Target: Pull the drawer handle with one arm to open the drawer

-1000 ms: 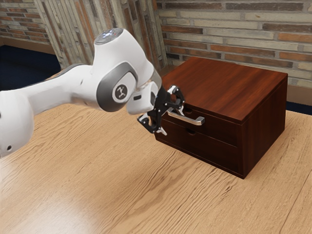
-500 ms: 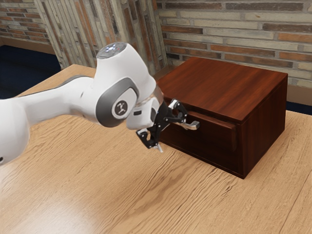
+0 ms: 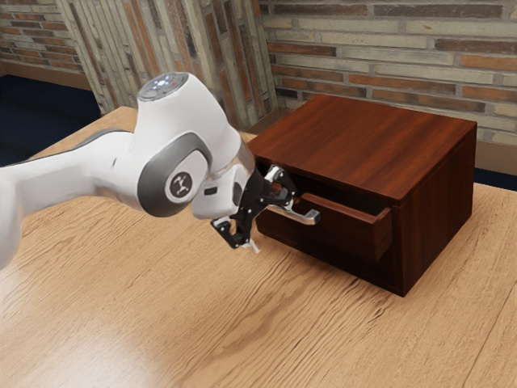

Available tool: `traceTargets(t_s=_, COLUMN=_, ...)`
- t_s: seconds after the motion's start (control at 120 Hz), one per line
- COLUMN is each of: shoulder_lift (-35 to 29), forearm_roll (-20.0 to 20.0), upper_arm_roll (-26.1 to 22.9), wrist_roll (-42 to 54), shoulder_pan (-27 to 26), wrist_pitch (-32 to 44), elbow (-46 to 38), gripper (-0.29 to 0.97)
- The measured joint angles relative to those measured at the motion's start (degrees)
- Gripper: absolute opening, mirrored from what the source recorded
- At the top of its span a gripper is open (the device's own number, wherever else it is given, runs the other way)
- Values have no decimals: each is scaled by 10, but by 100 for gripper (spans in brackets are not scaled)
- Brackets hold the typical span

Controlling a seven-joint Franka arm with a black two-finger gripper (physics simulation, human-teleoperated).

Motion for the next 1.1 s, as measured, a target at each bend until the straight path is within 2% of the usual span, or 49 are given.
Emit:
traceTargets(t_s=0.042, shoulder_lift=-9, forearm_roll=1, upper_arm_roll=19, wrist_roll=0, shoulder_pan=-20, wrist_pitch=1, elbow=-8, gripper=54)
traceTargets(t_s=0.183, shoulder_lift=-35, forearm_roll=0, upper_arm_roll=12, wrist_roll=-1, shoulder_pan=-14, wrist_pitch=4, elbow=-32, gripper=41)
traceTargets(t_s=0.508, shoulder_lift=-101, forearm_roll=-2, upper_arm_roll=13, wrist_roll=-3, shoulder_pan=-43, wrist_pitch=5, elbow=-97, gripper=39)
traceTargets(t_s=0.575, shoulder_lift=-110, forearm_roll=-2, upper_arm_roll=13, wrist_roll=-3, shoulder_pan=-41, wrist_pitch=6, elbow=-114, gripper=57)
traceTargets(t_s=0.617, shoulder_lift=-119, forearm_roll=-2, upper_arm_roll=14, wrist_roll=-3, shoulder_pan=-41, wrist_pitch=6, elbow=-125, gripper=64)
traceTargets(t_s=0.817, shoulder_lift=-194, forearm_roll=1, upper_arm_roll=25, wrist_roll=-4, shoulder_pan=-49, wrist_pitch=6, elbow=-188, gripper=48)
traceTargets(t_s=0.975, shoulder_lift=-250, forearm_roll=2, upper_arm_roll=27, wrist_roll=-4, shoulder_pan=-50, wrist_pitch=6, elbow=-238, gripper=48)
traceTargets(t_s=1.042, shoulder_lift=-291, forearm_roll=3, upper_arm_roll=27, wrist_roll=-4, shoulder_pan=-50, wrist_pitch=5, elbow=-260, gripper=39)
traceTargets(t_s=1.1, shoulder_lift=-315, forearm_roll=3, upper_arm_roll=27, wrist_roll=-4, shoulder_pan=-49, wrist_pitch=0, elbow=-268, gripper=45)
